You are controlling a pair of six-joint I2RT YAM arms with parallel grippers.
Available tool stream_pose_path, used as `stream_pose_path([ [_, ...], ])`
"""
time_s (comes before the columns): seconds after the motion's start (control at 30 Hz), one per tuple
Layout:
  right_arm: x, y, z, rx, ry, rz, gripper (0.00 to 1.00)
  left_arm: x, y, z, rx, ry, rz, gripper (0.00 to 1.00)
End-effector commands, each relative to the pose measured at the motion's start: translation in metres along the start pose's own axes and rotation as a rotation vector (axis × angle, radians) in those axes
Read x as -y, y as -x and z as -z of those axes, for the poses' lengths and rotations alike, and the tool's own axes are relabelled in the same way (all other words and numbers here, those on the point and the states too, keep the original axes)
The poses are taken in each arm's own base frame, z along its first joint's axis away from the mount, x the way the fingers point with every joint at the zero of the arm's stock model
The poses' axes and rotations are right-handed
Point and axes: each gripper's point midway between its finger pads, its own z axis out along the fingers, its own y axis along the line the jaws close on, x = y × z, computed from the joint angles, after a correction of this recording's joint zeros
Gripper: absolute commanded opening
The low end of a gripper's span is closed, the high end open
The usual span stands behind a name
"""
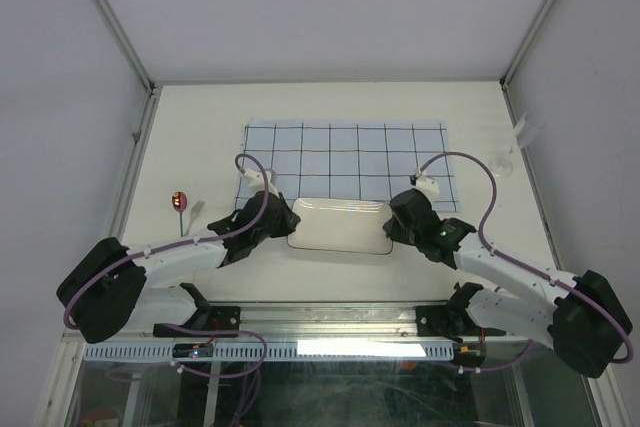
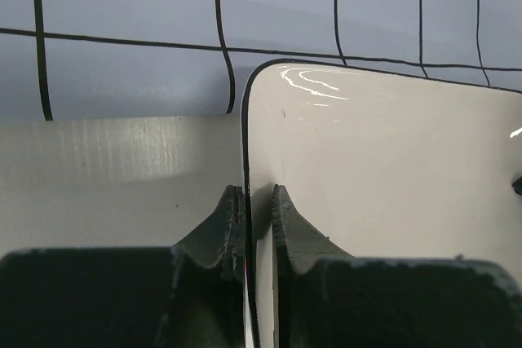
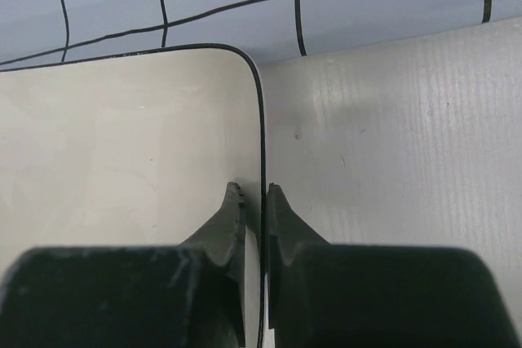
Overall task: Set the dinner table for one person
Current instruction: Pick up the plate at the center of the board, then place the plate on the napkin.
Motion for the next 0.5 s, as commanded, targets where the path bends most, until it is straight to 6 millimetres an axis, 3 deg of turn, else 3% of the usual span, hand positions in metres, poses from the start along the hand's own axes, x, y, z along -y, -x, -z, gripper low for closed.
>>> stream_pose_path([
  [0.0, -0.040, 0.041, 0.008, 0.119, 0.115, 0.040, 0.00, 0.077, 0.056, 0.013, 0.151, -0.251, -0.051, 0.00],
  [0.23, -0.046, 0.046, 0.000, 0.124, 0.126, 0.060, 0.00, 0.073, 0.061, 0.006, 0.163, -0.242, -0.058, 0.00],
  [0.47, -0.043, 0.064, -0.012, 0.141, 0.113, 0.054, 0.00, 0.073, 0.069, -0.005, 0.186, -0.245, -0.056, 0.00],
])
